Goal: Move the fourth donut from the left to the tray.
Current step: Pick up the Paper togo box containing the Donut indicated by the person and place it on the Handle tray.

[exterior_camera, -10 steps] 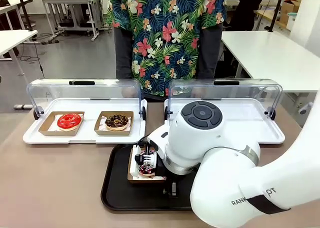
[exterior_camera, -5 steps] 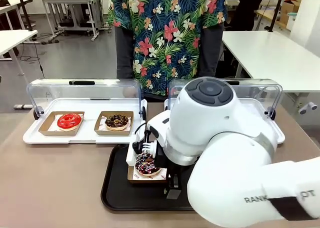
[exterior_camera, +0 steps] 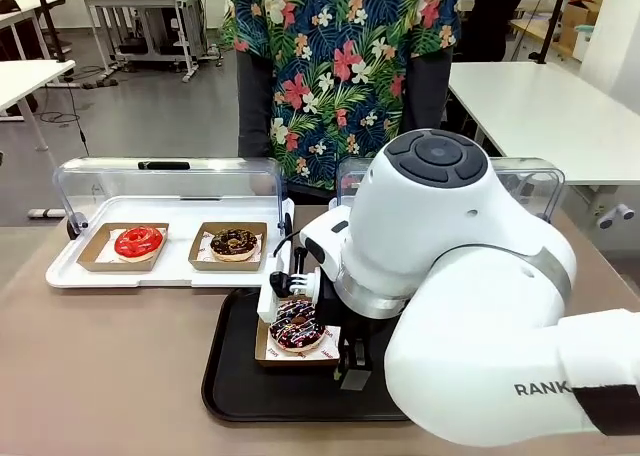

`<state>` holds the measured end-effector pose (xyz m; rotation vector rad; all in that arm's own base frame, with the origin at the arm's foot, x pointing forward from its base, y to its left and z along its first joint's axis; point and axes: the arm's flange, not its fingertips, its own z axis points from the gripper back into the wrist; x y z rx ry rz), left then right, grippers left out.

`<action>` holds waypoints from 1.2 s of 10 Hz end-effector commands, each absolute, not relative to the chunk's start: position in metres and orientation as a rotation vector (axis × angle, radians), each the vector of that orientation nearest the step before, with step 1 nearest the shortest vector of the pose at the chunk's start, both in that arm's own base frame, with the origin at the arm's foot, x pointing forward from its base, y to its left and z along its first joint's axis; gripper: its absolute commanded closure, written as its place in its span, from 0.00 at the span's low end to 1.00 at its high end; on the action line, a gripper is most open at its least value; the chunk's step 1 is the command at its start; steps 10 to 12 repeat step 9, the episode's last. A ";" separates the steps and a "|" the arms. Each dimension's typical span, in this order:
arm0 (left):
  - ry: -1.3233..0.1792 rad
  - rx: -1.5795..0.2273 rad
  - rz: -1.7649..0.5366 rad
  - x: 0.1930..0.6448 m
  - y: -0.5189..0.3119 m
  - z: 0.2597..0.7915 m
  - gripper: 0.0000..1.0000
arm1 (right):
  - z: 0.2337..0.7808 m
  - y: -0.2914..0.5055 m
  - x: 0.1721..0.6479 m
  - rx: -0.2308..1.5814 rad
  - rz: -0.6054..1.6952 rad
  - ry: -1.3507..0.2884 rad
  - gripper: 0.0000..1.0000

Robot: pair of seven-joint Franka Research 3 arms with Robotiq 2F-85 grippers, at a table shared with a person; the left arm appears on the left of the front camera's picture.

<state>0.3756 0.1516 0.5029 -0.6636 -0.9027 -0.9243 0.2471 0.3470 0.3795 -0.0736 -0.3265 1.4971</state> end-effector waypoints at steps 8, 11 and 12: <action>-0.907 -0.677 -0.915 0.375 0.150 0.506 0.00 | 0.377 0.349 0.247 -0.081 1.486 -0.332 0.00; -0.907 -0.677 -0.915 0.375 0.150 0.506 0.00 | 0.377 0.349 0.247 -0.081 1.486 -0.332 0.00; -0.907 -0.677 -0.915 0.375 0.150 0.506 0.00 | 0.377 0.349 0.247 -0.081 1.486 -0.332 0.00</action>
